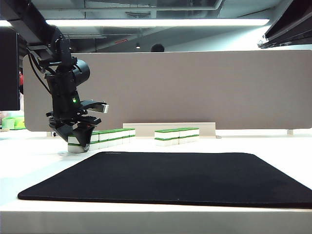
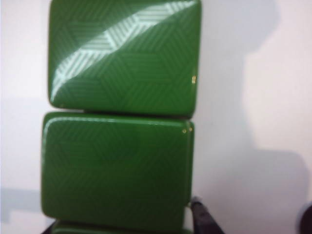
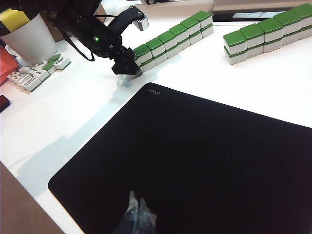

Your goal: Take a mahjong tile from the mahjong wall and then place it on the table close to you.

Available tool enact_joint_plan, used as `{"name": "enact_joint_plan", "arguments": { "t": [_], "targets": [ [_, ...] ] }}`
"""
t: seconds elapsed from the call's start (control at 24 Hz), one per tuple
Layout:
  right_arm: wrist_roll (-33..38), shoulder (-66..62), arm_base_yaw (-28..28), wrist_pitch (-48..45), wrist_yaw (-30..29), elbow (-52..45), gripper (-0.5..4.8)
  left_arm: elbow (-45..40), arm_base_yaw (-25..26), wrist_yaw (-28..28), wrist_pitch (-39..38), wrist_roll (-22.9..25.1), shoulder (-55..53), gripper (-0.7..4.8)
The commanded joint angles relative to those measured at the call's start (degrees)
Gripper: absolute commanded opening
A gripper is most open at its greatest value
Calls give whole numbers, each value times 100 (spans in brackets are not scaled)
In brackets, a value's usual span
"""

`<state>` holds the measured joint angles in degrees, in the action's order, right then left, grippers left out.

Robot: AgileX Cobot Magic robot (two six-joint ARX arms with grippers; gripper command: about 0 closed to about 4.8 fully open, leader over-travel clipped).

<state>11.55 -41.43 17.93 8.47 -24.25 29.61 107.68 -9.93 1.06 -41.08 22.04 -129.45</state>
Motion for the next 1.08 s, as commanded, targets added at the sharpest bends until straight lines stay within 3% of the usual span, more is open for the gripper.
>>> {"name": "enact_joint_plan", "arguments": {
  "t": [0.04,0.21,0.29,0.58,0.75,1.08],
  "targets": [
    [2,15,-2,-59,-26,17,-1,-11,2,-42,-149,4,-42,271],
    [2,15,-4,-61,-24,17,-1,-11,2,-42,-199,4,-37,266],
    [2,15,-4,-61,-11,17,-1,-9,2,-42,-221,4,-31,231],
    [2,15,-4,-61,-11,17,-1,-7,-9,-11,-424,-11,164,231],
    [2,15,-4,-61,-11,17,-1,-7,-35,92,-494,-308,378,231],
    [2,15,-2,-61,-11,17,-1,-7,-315,658,-564,-407,774,232]
  ]
}}
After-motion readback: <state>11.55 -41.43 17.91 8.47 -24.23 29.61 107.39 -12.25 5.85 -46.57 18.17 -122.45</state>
